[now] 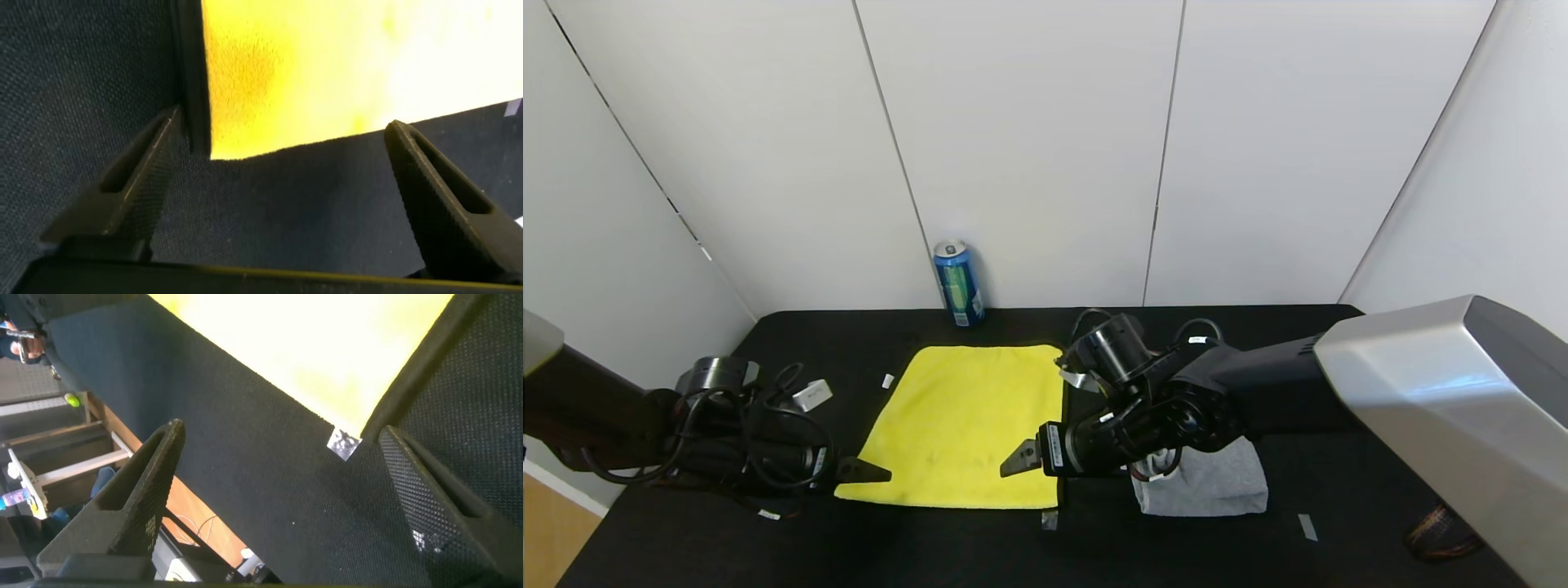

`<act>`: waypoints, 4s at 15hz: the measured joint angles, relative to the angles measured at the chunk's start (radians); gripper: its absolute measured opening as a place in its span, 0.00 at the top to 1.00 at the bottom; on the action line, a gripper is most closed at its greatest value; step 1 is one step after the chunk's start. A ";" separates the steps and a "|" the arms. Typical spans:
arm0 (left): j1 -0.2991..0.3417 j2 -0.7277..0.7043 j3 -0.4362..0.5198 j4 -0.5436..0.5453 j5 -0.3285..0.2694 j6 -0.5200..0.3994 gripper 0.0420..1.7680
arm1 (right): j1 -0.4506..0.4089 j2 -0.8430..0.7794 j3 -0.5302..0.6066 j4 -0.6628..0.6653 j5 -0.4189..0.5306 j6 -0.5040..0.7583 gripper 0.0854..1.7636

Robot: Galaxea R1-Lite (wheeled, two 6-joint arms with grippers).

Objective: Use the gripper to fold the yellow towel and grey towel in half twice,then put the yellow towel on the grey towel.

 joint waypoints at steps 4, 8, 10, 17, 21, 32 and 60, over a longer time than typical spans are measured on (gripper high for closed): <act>-0.009 0.005 -0.007 0.000 -0.005 -0.001 0.03 | -0.002 0.000 0.000 0.000 -0.001 0.000 0.03; -0.026 0.008 -0.008 0.000 -0.005 -0.007 0.03 | -0.002 0.000 0.000 0.000 0.000 0.000 0.03; -0.030 0.007 -0.007 0.000 -0.006 -0.009 0.03 | -0.002 0.000 0.000 0.000 0.000 0.000 0.03; -0.034 -0.003 -0.002 0.000 -0.006 -0.010 0.14 | -0.001 0.001 0.002 0.001 0.000 0.000 0.03; -0.034 -0.003 -0.002 0.000 -0.006 -0.010 0.47 | -0.001 0.001 0.002 0.001 -0.001 0.000 0.03; -0.034 -0.003 0.000 -0.002 -0.006 -0.010 0.96 | 0.001 0.002 0.005 0.001 0.000 0.000 0.03; -0.033 -0.014 0.018 -0.015 -0.006 -0.010 0.96 | 0.033 0.069 -0.004 -0.006 -0.092 -0.004 0.03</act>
